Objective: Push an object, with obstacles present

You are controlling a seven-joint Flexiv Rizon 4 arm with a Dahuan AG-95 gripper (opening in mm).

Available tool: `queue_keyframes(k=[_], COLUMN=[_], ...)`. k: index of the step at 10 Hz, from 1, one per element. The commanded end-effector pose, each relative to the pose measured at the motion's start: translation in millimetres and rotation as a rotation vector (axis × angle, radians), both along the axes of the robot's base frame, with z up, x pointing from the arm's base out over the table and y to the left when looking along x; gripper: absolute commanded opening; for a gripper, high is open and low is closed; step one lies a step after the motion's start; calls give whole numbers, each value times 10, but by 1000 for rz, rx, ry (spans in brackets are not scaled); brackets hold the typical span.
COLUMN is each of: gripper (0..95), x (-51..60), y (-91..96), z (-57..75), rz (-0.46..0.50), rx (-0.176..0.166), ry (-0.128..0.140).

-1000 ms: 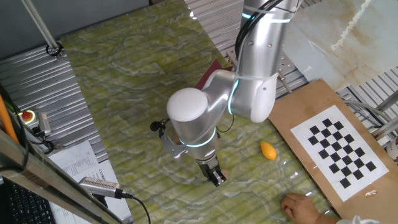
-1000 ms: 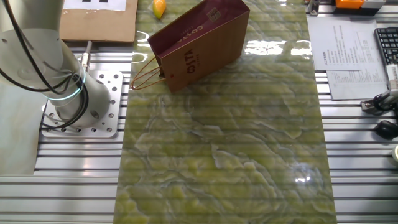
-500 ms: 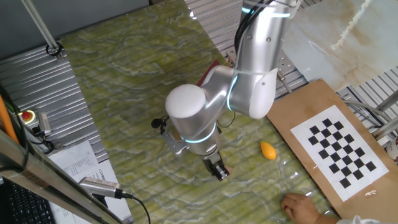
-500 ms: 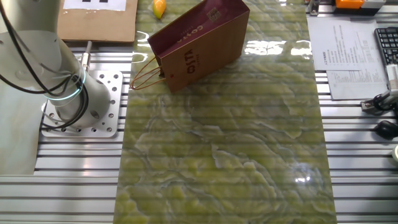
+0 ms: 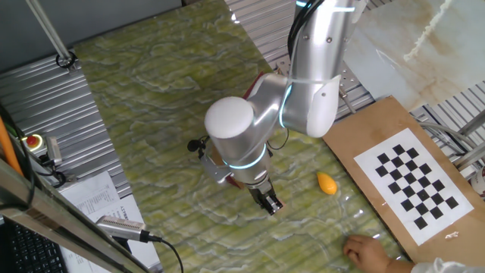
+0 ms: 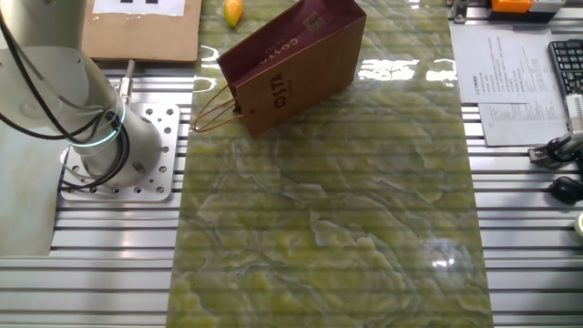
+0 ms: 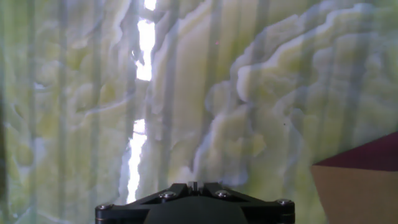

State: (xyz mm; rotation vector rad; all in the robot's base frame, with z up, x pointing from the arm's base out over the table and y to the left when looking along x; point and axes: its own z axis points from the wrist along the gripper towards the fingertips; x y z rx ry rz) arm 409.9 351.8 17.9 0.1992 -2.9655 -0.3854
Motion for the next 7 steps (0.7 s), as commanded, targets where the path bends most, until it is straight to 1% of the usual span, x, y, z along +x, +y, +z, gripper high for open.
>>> queue_keyframes(k=[1,2,3,4,5,6,7], gripper=[0,0,0,0,0,0,0], x=[21,46,74,57,37,-2,-67], y=[-38,-33,-1,33,76,101,84], z=[34,49,69,65,56,37,13], rz=[6,-2,-10,-19,-25,-27,-23], rx=[6,10,26,34,34,34,36], ry=[-2,1,1,2,3,4,12])
